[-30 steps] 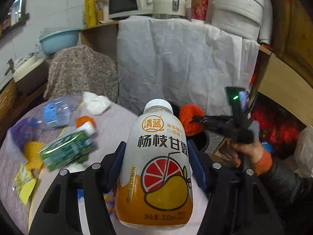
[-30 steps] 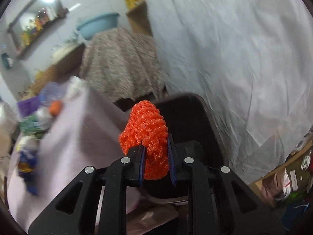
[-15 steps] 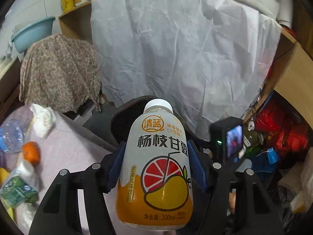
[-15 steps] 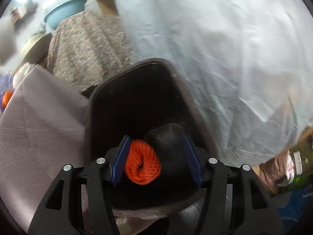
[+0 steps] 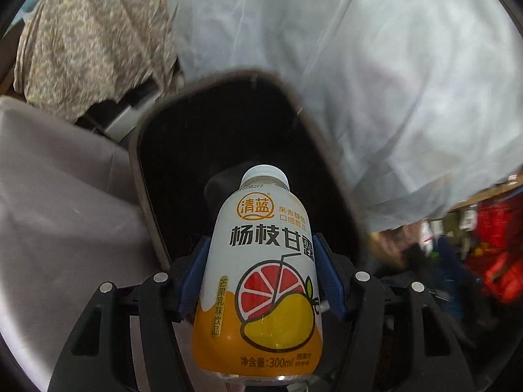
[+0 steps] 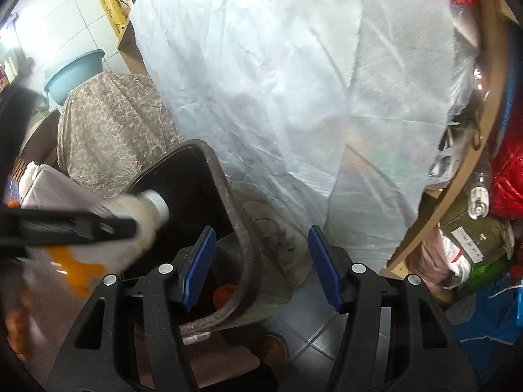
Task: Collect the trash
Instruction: 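Carry both items over the black bin and open both grippers to drop them, then grasp the blue snack wrapper with the right gripper while the left gripper grasps the white tissue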
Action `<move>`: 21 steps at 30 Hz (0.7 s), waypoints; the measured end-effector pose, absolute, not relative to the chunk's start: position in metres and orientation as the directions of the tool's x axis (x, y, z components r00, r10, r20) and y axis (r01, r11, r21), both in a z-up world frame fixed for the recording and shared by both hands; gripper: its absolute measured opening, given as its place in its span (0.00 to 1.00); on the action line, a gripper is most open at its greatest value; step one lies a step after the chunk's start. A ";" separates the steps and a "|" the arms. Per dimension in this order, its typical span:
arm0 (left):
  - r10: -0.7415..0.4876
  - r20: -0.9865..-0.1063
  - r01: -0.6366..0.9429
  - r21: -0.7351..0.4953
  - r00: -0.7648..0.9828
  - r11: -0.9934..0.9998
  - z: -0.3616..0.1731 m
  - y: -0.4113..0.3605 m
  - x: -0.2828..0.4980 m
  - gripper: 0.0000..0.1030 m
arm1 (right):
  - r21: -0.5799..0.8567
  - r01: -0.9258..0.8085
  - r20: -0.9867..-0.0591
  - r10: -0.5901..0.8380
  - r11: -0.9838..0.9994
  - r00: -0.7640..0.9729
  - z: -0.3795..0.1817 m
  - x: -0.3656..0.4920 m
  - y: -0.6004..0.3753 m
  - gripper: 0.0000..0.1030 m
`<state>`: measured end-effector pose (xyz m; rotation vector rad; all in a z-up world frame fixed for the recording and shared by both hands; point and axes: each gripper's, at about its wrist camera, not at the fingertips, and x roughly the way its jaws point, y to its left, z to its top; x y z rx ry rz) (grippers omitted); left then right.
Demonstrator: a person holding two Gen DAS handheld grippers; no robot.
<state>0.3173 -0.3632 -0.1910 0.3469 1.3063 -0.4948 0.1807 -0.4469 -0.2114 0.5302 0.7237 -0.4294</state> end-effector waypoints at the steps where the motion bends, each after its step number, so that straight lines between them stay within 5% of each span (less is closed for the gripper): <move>1: -0.136 -0.976 0.524 -0.028 0.169 0.851 -0.198 -0.363 0.319 0.60 | 0.301 0.539 -0.714 -0.189 0.787 0.674 -0.211 0.180 -0.447 0.58; 6: -0.100 -0.981 0.504 -0.004 0.164 0.864 -0.212 -0.360 0.327 0.60 | 0.295 0.547 -0.705 -0.207 0.784 0.678 -0.208 0.174 -0.450 0.58; 7: -0.100 -0.981 0.504 -0.003 0.166 0.864 -0.212 -0.360 0.328 0.60 | 0.294 0.551 -0.706 -0.211 0.781 0.676 -0.207 0.173 -0.450 0.66; 11: -0.159 -0.975 0.467 -0.069 0.155 0.882 -0.201 -0.355 0.329 0.71 | 0.293 0.561 -0.695 -0.230 0.775 0.681 -0.202 0.168 -0.450 0.70; 21: -0.368 -0.881 0.562 -0.150 0.297 0.814 -0.096 -0.335 0.288 0.79 | 0.308 0.518 -0.648 -0.222 0.798 0.728 -0.164 0.156 -0.430 0.70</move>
